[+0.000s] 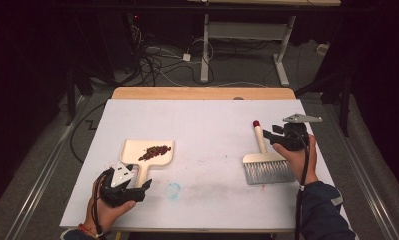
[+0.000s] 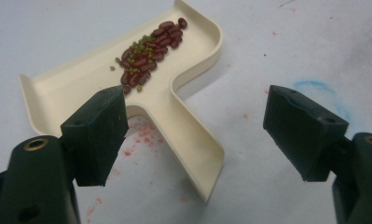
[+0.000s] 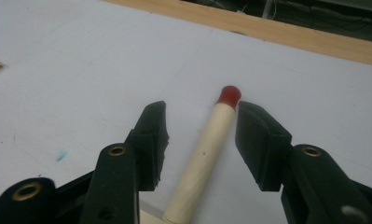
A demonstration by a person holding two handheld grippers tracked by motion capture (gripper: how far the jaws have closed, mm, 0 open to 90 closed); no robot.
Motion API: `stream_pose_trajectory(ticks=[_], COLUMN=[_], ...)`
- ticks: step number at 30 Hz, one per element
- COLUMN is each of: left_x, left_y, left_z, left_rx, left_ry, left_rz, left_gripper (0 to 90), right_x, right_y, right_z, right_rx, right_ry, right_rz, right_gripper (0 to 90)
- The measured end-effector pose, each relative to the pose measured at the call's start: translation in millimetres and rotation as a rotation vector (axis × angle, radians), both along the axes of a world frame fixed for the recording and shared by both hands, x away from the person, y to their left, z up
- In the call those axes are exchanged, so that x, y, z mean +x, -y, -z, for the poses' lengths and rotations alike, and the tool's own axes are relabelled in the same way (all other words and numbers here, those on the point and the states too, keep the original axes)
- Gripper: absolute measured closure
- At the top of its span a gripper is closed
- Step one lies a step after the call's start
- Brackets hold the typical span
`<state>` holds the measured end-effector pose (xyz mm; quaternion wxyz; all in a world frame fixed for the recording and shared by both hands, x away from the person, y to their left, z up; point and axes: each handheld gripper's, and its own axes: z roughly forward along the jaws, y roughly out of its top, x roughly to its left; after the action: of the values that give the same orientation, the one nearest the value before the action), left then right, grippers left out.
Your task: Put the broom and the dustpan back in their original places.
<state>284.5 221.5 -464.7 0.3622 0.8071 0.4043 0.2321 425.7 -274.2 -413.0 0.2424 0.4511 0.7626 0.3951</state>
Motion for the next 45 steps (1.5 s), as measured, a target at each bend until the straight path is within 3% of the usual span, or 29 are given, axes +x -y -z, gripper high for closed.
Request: stream_pose_trajectory(ticks=[7, 11, 14, 17, 23, 28, 40, 45], left_x=[-0.3, -0.5, -1.2, -1.3, -1.4, -1.8, -2.9, -3.4], left_y=[-2.2, -1.2, 0.0, 1.3, 2.0, 3.4, 7.3, 6.3], left_z=[-2.8, -2.6, -2.8, -2.9, -2.4, -2.0, 0.0, -1.0], left_rx=[0.002, 0.005, 0.004, 0.008, 0.0, 0.014, 0.045, 0.037], left_ry=[0.023, 0.02, 0.025, 0.022, 0.02, 0.016, 0.013, 0.02], left_rz=[-0.012, -0.006, 0.0, 0.002, 0.005, 0.012, 0.029, 0.03], left_gripper=[20.5, 20.5, 20.2, 20.0, 20.0, 20.4, 20.0, 20.0], right_x=[-4.0, -7.3, -8.1, -9.0, -12.2, -16.7, -33.4, -39.3], right_y=[1.7, 0.3, -3.5, -3.6, -5.0, -7.0, -15.9, -17.8], right_z=[-0.2, -2.4, -3.0, -3.7, -7.9, -11.0, -20.7, -23.9], right_rx=[0.023, 0.036, -0.007, 0.021, 0.039, 0.041, 0.025, 0.014], right_ry=[0.06, 0.094, 0.11, 0.121, 0.139, 0.15, 0.181, 0.194], right_rz=[0.013, 0.016, 0.08, 0.077, 0.071, 0.102, 0.046, 0.039], right_gripper=[46.4, 34.5, 24.7, 20.9, 19.3, 23.0, 23.1, 23.2])
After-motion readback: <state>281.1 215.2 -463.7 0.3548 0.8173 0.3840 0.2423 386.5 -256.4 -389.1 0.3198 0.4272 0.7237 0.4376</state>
